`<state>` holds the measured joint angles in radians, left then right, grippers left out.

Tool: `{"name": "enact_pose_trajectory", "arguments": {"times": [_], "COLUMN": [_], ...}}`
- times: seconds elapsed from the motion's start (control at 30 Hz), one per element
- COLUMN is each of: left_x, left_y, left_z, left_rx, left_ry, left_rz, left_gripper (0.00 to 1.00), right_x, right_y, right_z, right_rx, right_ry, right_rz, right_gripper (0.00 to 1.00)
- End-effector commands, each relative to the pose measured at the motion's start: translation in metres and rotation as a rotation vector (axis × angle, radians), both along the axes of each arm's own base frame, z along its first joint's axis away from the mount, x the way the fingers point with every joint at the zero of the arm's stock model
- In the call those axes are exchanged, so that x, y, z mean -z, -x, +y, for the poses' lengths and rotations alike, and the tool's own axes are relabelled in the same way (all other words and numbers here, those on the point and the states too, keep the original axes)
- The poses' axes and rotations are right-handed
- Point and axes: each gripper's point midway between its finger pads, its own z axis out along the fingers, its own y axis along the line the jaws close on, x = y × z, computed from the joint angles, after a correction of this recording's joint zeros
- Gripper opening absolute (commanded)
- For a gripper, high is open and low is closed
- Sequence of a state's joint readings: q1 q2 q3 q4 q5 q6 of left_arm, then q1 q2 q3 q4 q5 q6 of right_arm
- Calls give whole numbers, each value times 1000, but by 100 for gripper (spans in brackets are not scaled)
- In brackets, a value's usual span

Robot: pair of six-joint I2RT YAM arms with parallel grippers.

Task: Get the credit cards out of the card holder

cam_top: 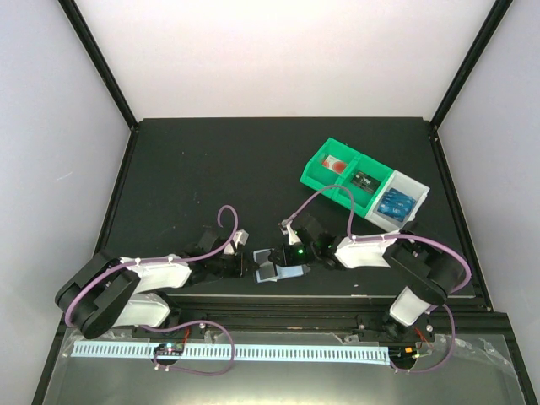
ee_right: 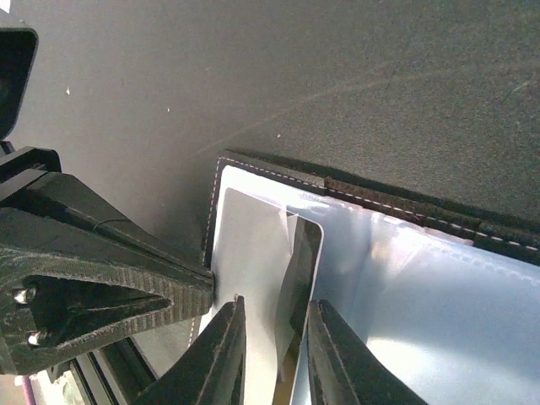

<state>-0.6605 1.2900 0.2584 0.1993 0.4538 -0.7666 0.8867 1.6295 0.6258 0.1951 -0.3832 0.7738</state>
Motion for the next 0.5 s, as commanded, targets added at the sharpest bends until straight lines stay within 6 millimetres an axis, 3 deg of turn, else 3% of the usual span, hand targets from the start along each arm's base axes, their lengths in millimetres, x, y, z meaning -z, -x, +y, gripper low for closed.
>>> {"name": "enact_pose_trajectory", "arguments": {"times": [0.0, 0.13, 0.3, 0.47], "left_x": [13, 14, 14, 15], "left_y": [1, 2, 1, 1], "left_z": [11, 12, 12, 11], "left_rx": [-19, -16, -19, -23], "left_ry": [-71, -80, -81, -73], "left_rz": [20, 20, 20, 17], "left_gripper": [1, 2, 1, 1], "right_x": [2, 0, -1, 0], "right_y": [2, 0, -2, -2], "right_z": [2, 4, -1, -11], "right_rx": [-9, -7, 9, 34], "right_ry": [-7, -17, 1, 20], "right_rz": [-9, -13, -32, -55], "right_gripper": [22, 18, 1, 1]}}
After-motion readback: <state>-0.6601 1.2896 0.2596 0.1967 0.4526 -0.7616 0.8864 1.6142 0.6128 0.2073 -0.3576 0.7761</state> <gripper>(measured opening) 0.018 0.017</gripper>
